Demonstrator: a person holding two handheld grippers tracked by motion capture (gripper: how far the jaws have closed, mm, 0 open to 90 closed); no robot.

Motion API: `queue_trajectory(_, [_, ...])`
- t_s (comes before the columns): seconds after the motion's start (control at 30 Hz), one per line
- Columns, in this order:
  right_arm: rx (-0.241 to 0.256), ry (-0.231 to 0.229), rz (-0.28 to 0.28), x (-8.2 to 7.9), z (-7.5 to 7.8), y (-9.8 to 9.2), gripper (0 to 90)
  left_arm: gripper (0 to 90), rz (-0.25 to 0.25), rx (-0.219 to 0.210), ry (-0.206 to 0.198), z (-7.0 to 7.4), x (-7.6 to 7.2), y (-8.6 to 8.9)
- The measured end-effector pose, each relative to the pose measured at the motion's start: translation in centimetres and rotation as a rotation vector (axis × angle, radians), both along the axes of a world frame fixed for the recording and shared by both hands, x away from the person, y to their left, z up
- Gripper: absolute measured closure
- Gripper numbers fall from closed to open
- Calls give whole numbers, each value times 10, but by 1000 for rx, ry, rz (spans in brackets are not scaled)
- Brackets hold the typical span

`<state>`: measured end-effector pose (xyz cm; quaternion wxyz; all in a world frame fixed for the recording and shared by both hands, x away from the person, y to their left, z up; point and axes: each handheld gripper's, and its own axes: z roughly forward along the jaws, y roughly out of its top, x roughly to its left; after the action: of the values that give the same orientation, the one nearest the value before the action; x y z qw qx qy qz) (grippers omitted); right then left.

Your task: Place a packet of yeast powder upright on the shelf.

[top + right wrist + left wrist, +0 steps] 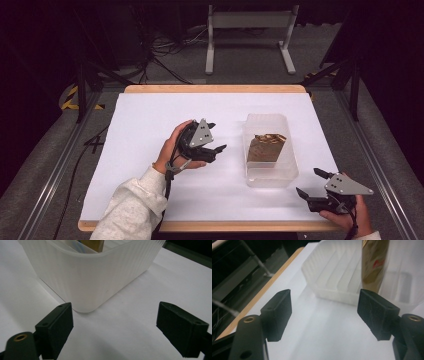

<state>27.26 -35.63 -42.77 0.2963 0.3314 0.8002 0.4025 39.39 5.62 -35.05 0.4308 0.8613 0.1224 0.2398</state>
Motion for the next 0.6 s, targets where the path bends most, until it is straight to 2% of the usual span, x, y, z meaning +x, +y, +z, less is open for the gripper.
queue_trajectory(0.23, [1,0,3,0,0,1,145,199,37,10,0,-6,-4,11])
queue_trajectory(0.33, [1,0,3,0,0,0,145,159,58,32,-6,-10,-7,19])
queue_trajectory(0.4, [1,4,1,0,-1,0,145,134,65,37,8,-13,-8,24])
queue_trajectory(0.6, [0,2,5,1,-1,2,144,111,92,84,1,-23,-12,41])
